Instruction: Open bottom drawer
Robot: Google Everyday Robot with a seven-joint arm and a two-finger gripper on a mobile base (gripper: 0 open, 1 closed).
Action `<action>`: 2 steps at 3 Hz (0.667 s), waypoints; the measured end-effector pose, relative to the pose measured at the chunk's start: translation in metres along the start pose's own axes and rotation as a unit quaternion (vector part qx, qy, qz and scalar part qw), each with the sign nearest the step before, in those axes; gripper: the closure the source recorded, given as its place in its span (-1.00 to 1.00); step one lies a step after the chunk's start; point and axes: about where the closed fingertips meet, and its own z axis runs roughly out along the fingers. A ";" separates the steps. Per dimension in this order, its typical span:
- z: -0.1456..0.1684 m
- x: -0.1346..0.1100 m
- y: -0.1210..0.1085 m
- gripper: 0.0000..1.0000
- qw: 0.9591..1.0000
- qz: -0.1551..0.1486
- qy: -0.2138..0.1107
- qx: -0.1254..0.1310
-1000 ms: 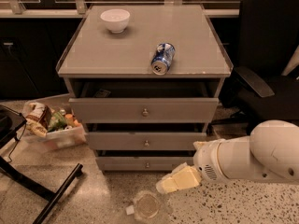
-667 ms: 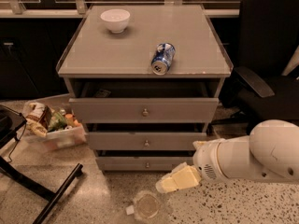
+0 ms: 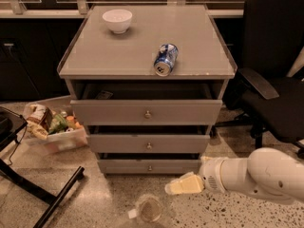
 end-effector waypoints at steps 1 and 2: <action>0.036 0.032 -0.043 -1.00 0.998 0.032 -0.039 0.024; 0.071 0.050 -0.085 -1.00 0.995 0.035 -0.082 0.052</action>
Offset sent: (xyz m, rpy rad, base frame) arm 0.0773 -0.0548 -0.1844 0.0975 -0.1842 -0.2551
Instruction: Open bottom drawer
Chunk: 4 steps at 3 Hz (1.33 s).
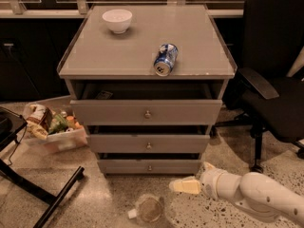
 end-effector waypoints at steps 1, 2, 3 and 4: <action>0.045 0.026 -0.040 -1.00 1.000 -0.004 -0.019 0.007; 0.103 0.068 -0.067 -1.00 1.000 0.020 -0.009 -0.001; 0.103 0.068 -0.067 -1.00 1.000 0.020 -0.009 -0.001; 0.105 0.068 -0.070 -1.00 0.999 0.027 -0.019 -0.002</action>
Offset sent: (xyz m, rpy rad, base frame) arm 0.0728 -0.0120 -0.2085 0.0269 0.0481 -0.0257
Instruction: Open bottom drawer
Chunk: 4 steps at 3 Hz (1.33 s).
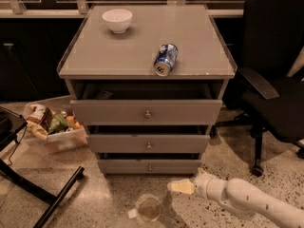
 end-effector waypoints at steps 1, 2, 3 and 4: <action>0.031 0.004 -0.010 -1.00 1.000 -0.002 -0.010 -0.006; 0.076 0.008 -0.013 -0.62 0.999 -0.004 -0.021 -0.027; 0.118 0.014 -0.015 -0.16 0.999 -0.005 -0.025 -0.031; 0.153 0.013 -0.030 0.31 0.999 0.001 -0.052 -0.015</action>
Offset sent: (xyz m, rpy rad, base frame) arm 0.0763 0.0574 -0.0917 0.0962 -0.0543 0.0578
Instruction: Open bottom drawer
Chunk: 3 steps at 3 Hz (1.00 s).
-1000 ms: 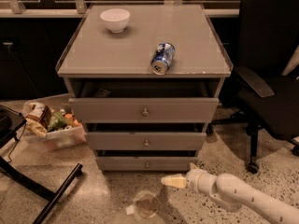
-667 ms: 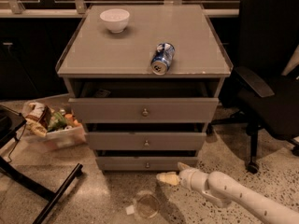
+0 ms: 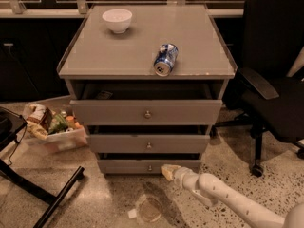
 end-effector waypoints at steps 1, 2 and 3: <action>0.028 -0.004 -0.024 0.77 0.998 0.006 -0.053 0.037; 0.061 -0.014 -0.031 1.00 0.993 0.007 -0.096 0.066; 0.061 -0.014 -0.031 1.00 0.993 0.007 -0.096 0.066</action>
Offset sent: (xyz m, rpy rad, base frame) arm 0.0942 0.0153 -0.0427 0.0050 -0.2290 -0.2729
